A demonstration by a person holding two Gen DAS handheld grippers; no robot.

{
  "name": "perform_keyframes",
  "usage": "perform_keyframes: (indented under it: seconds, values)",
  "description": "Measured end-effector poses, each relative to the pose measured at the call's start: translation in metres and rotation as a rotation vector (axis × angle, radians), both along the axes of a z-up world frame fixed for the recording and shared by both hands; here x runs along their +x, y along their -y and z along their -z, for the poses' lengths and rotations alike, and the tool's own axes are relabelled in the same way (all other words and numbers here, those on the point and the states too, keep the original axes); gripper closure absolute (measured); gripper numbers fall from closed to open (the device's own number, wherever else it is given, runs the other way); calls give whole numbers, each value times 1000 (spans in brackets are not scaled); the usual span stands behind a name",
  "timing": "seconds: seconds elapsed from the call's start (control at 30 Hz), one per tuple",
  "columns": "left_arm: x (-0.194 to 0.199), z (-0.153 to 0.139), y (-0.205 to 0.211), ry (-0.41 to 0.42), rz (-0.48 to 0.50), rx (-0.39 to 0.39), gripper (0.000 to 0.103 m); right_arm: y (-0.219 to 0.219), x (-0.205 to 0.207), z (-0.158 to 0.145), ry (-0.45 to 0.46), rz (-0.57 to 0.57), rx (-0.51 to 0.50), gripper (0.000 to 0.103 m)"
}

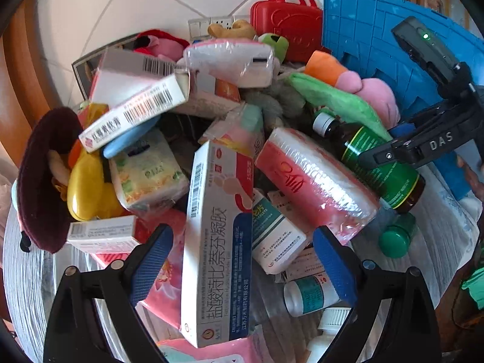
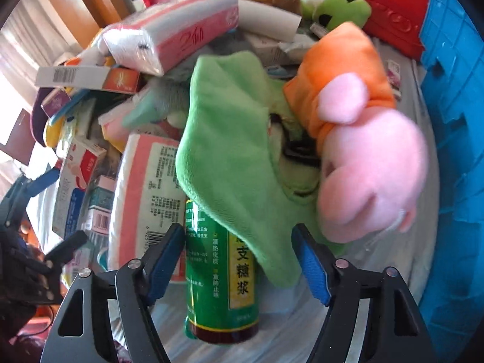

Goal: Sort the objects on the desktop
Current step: 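Grasp the green syrup bottle with the right gripper while the left grasps a white box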

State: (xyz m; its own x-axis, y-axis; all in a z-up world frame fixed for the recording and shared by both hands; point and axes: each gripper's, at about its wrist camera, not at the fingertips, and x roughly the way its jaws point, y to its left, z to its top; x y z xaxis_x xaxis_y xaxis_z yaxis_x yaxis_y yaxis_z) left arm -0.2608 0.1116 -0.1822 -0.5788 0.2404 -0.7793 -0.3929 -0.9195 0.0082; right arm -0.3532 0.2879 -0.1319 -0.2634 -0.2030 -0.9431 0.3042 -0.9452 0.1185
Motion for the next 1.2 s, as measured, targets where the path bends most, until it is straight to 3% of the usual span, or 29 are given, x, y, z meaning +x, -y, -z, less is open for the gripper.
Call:
perform_keyframes:
  seconds: [0.13, 0.2, 0.3, 0.47, 0.57, 0.7, 0.77, 1.0, 1.13, 1.17, 1.2]
  values:
    - [-10, 3, 13, 31, -28, 79, 12, 0, 1, 6, 5, -3, -4, 34]
    - [-10, -6, 19, 21, -29, 110, 20, -2, 3, 6, 0, -3, -6, 34]
    - [-5, -17, 22, -34, -30, 65, 21, -5, 3, 5, 2, 4, -17, 34]
    - [-5, -12, 41, 32, -49, 121, 21, -6, 3, 3, 3, 5, -11, 34]
    - [-4, -8, 43, 46, -42, 94, 22, -8, 4, 2, 5, 12, -20, 34]
    - [-8, -1, 26, 71, 29, 55, 56, -8, 5, 2, 7, 17, -13, 34]
    - [-7, -3, 15, 75, 79, 65, 66, -7, 5, 2, 5, 26, -8, 34]
    - [-12, -1, 11, 93, 108, 131, 69, -10, 5, 0, 9, 46, -3, 34]
    - [-17, 2, 10, 77, 76, 75, 70, -13, 2, 1, 21, 58, -7, 30]
    - [-17, 2, 10, 84, 77, 65, 79, -15, 1, 1, 26, 65, -16, 30]
    - [-16, 2, 9, 92, 81, 55, 80, -16, 0, 2, 27, 72, -25, 30]
